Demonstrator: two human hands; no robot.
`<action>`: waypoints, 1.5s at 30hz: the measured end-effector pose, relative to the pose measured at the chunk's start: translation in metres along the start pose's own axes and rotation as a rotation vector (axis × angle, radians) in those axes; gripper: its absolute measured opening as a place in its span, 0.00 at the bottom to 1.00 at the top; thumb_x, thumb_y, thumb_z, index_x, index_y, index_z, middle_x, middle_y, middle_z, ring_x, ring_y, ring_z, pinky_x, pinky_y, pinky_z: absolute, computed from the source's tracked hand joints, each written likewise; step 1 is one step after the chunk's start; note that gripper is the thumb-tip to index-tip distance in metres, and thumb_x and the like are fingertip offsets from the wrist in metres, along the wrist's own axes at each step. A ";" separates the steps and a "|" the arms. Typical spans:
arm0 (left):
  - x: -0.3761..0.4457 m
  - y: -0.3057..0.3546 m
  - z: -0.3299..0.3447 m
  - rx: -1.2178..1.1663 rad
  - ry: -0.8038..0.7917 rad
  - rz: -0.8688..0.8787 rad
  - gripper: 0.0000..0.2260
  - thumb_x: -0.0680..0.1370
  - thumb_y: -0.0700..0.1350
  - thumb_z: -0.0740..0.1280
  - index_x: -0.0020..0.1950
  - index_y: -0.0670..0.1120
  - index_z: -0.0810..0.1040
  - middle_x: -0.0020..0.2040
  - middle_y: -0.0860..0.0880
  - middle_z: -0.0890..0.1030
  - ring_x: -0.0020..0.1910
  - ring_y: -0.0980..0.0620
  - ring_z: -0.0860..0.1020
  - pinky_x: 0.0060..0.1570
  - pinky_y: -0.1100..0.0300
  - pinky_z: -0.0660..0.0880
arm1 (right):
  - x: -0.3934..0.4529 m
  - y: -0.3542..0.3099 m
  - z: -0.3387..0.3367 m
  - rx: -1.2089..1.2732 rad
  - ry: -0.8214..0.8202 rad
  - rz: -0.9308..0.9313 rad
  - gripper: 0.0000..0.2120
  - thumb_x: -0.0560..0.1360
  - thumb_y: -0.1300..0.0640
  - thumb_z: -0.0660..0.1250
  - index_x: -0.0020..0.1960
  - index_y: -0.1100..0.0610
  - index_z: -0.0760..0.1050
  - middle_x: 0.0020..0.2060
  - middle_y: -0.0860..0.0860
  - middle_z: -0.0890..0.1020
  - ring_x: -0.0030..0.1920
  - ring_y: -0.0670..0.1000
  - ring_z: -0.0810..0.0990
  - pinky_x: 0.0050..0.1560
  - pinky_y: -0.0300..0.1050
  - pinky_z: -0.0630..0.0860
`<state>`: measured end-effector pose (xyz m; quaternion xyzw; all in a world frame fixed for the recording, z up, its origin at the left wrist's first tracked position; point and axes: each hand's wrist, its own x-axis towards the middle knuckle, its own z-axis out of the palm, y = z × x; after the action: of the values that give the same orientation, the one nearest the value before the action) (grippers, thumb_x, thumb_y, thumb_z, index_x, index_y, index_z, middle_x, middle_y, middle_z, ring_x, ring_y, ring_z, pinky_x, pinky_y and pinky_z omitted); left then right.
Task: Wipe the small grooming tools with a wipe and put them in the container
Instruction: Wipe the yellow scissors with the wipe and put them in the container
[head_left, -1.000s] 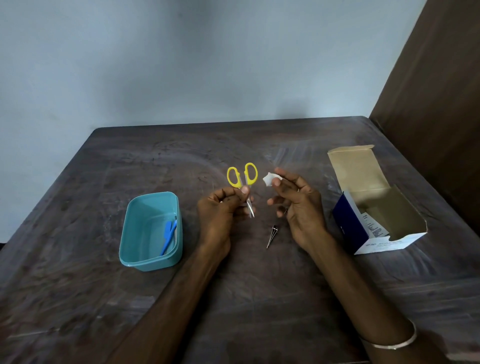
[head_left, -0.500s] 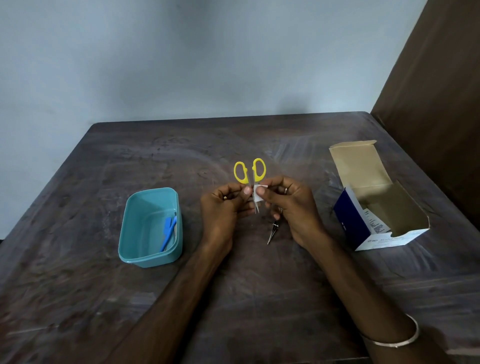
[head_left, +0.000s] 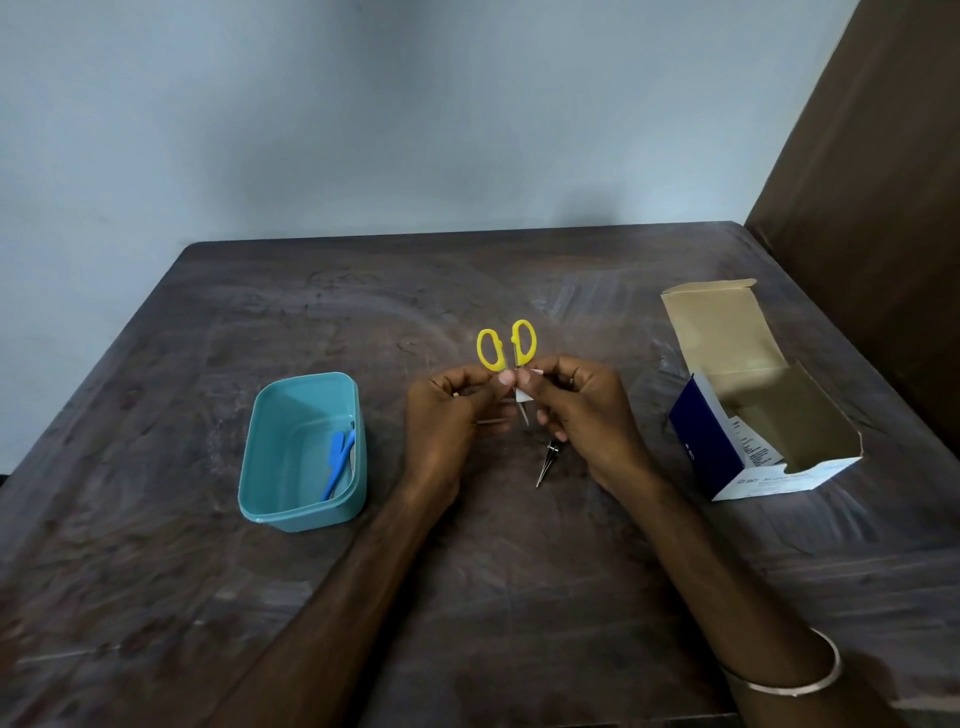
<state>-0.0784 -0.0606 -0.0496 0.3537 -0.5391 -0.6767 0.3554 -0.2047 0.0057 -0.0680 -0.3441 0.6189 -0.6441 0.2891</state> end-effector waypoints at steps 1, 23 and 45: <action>0.000 0.001 0.000 0.001 0.009 0.002 0.05 0.75 0.42 0.73 0.49 0.43 0.84 0.38 0.45 0.86 0.35 0.49 0.84 0.35 0.56 0.82 | 0.000 0.000 0.000 -0.015 -0.012 -0.015 0.07 0.76 0.59 0.72 0.46 0.63 0.83 0.28 0.57 0.74 0.26 0.47 0.69 0.23 0.36 0.63; 0.006 0.000 -0.003 -0.121 0.091 0.072 0.05 0.78 0.41 0.70 0.43 0.41 0.80 0.35 0.40 0.80 0.32 0.47 0.84 0.37 0.55 0.83 | -0.003 -0.004 -0.002 -0.031 -0.098 -0.043 0.06 0.72 0.68 0.74 0.49 0.65 0.82 0.31 0.49 0.82 0.27 0.40 0.76 0.27 0.29 0.68; 0.009 -0.002 -0.006 -0.143 0.120 0.040 0.06 0.77 0.42 0.71 0.47 0.39 0.81 0.35 0.43 0.83 0.33 0.45 0.84 0.37 0.54 0.83 | -0.002 -0.004 -0.008 -0.112 -0.192 -0.051 0.09 0.72 0.71 0.73 0.52 0.67 0.81 0.33 0.52 0.83 0.28 0.43 0.80 0.27 0.31 0.70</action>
<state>-0.0778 -0.0713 -0.0530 0.3564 -0.4741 -0.6839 0.4250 -0.2093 0.0122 -0.0641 -0.4353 0.6144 -0.5799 0.3111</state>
